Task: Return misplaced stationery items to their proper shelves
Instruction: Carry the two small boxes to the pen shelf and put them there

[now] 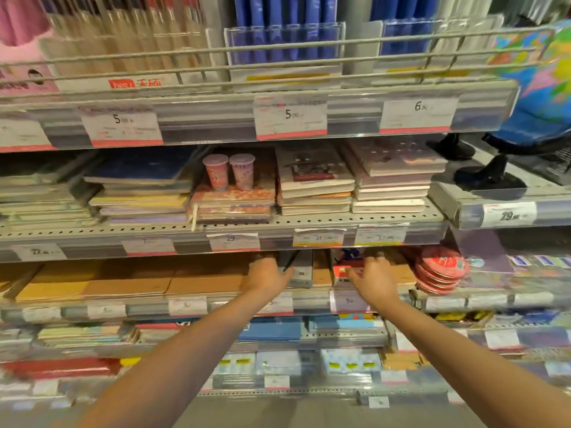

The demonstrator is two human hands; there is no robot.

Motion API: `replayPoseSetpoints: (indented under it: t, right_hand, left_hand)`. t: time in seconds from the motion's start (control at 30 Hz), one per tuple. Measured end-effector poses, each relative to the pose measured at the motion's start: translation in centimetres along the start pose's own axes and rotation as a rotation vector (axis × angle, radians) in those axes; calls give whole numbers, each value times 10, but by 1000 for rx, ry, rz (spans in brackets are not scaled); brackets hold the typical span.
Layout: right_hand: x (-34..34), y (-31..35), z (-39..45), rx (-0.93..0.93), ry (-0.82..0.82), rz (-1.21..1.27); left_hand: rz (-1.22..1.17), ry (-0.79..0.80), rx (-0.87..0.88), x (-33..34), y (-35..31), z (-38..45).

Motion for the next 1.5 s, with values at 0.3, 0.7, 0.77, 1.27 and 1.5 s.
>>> replayPoseSetpoints:
  t: [0.3,0.7,0.77,1.27,1.5]
  right_hand:
    - [26,-20,26,300,185,44]
    - [31,-13,31,498,241,553]
    - [29,-10,31,537,254,651]
    - [16,-12,7,495,462,1033]
    - [13,20,-20,361,513,1056]
  left_hand:
    - [-20,166,-302,25,-15,17]
    - [-573,229,-489,31,-16,23]
    - [-703,264,-527,30,-16,21]
    - [-1038,425,-480,16,1,-14]
    - [-1142,387,-464,-12,43,-45]
Point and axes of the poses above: each hand's wrist, its own z-axis towards the middle knuckle, its own x-axis out of the palm, y = z × x, the point moved 5 cm from there along z, towards the middle knuckle, and after that the axes turned 4 degrees about -y, right-handed, at the moved point
